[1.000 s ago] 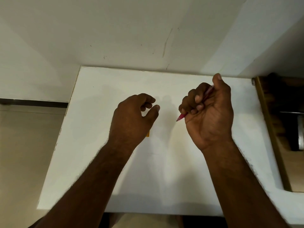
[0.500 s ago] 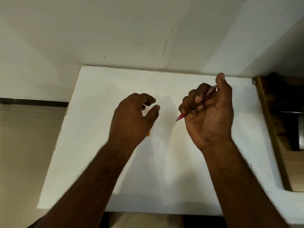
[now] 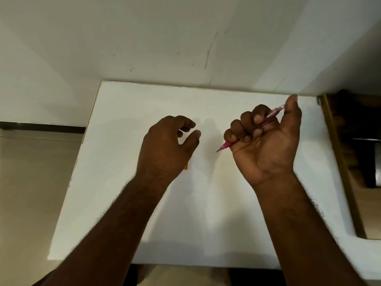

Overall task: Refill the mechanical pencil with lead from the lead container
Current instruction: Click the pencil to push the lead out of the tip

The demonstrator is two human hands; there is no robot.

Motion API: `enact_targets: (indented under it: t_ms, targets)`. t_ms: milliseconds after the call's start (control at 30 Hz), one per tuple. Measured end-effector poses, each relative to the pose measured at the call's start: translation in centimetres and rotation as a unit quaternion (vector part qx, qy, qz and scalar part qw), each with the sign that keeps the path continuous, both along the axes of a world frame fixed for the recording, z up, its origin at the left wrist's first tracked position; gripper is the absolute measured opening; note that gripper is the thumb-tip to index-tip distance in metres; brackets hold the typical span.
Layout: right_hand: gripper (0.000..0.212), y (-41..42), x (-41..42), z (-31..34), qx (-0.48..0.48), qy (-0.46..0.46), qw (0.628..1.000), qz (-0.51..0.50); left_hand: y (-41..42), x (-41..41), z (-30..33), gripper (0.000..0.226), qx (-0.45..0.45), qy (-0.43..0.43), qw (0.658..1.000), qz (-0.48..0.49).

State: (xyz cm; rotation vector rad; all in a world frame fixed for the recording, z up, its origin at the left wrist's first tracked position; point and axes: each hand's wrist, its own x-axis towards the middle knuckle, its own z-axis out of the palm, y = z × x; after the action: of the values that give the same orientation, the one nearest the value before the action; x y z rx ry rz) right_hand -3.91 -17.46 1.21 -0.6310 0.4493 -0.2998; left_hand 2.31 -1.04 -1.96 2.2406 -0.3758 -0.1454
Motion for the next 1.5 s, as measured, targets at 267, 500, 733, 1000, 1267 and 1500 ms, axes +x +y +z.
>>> enact_targets:
  t_ms: [267, 500, 733, 1000, 1267, 1500]
  targets:
    - [0.053, -0.77, -0.40, -0.51, 0.093, -0.028, 0.995, -0.025, 0.11, 0.30, -0.36, 0.025, 0.002, 0.011, 1.000, -0.005]
    - [0.051, -0.89, -0.51, -0.59, 0.120, -0.044, 0.991, -0.032, 0.21, 0.43, -0.42, 0.026, 0.000, 0.022, 1.000, -0.010]
    - [0.047, -0.96, -0.61, -0.66, 0.118, -0.040, 0.992, -0.028, 0.25, 0.46, -0.25, 0.035, -0.003, 0.036, 0.999, -0.027]
    - [0.047, -1.04, -0.67, -0.86, 0.129, -0.053, 0.990, -0.027, 0.18, 0.36, -0.16, 0.043, -0.008, 0.036, 0.999, -0.036]
    - [0.048, -0.97, -0.67, -0.80, 0.130, -0.057, 0.990, -0.024, 0.09, 0.26, 0.00, 0.047, -0.007, 0.035, 0.998, -0.048]
    - [0.049, -0.88, -0.67, -0.65, 0.133, -0.056, 0.989, -0.028, -0.01, 0.20, 0.09, 0.050, -0.006, 0.039, 0.998, -0.054]
